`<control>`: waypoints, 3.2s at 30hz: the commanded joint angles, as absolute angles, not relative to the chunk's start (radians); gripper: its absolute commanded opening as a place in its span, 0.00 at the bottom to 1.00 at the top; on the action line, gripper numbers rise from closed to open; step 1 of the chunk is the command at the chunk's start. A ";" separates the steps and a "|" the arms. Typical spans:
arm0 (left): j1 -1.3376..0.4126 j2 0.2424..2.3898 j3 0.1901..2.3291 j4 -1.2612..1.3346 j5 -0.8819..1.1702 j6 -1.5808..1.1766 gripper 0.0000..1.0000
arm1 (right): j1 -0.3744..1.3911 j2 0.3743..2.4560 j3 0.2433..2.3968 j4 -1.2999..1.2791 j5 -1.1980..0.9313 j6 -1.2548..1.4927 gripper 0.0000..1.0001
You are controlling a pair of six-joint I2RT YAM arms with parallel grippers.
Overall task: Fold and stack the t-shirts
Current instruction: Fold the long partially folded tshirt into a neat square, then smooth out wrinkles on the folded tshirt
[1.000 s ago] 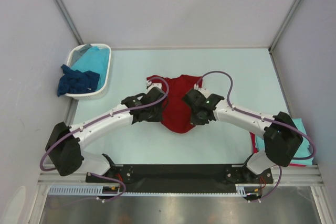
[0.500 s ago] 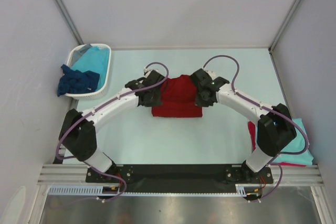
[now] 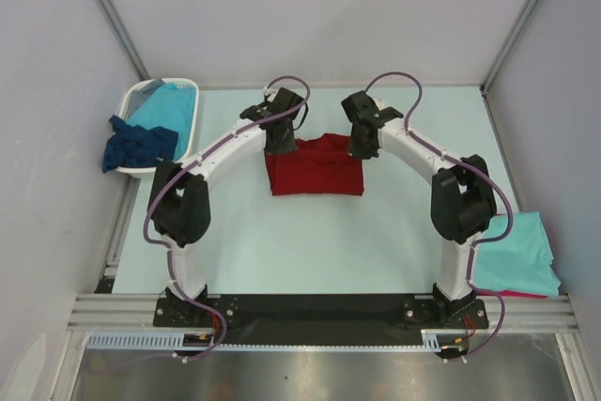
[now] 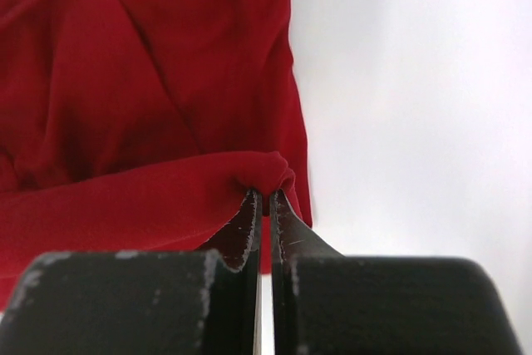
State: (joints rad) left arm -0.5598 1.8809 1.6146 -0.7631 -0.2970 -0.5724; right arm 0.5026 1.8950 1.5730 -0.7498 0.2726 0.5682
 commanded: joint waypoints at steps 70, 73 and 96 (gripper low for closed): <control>-0.574 2.000 1.809 -0.693 -0.307 -0.525 0.34 | 0.571 2.059 1.818 -0.730 0.244 0.546 0.57; -0.560 1.956 1.844 -0.690 -0.311 -0.522 0.35 | 0.551 2.023 1.879 -0.739 0.235 0.537 0.57; -0.534 2.137 1.672 -0.629 -0.167 -0.551 0.25 | 0.537 2.221 1.767 -0.698 0.146 0.568 0.48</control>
State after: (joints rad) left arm -0.5323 2.1818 1.6962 -0.6582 -0.2020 -0.5411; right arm 0.5289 2.2234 1.7866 -0.6968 0.1665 0.5503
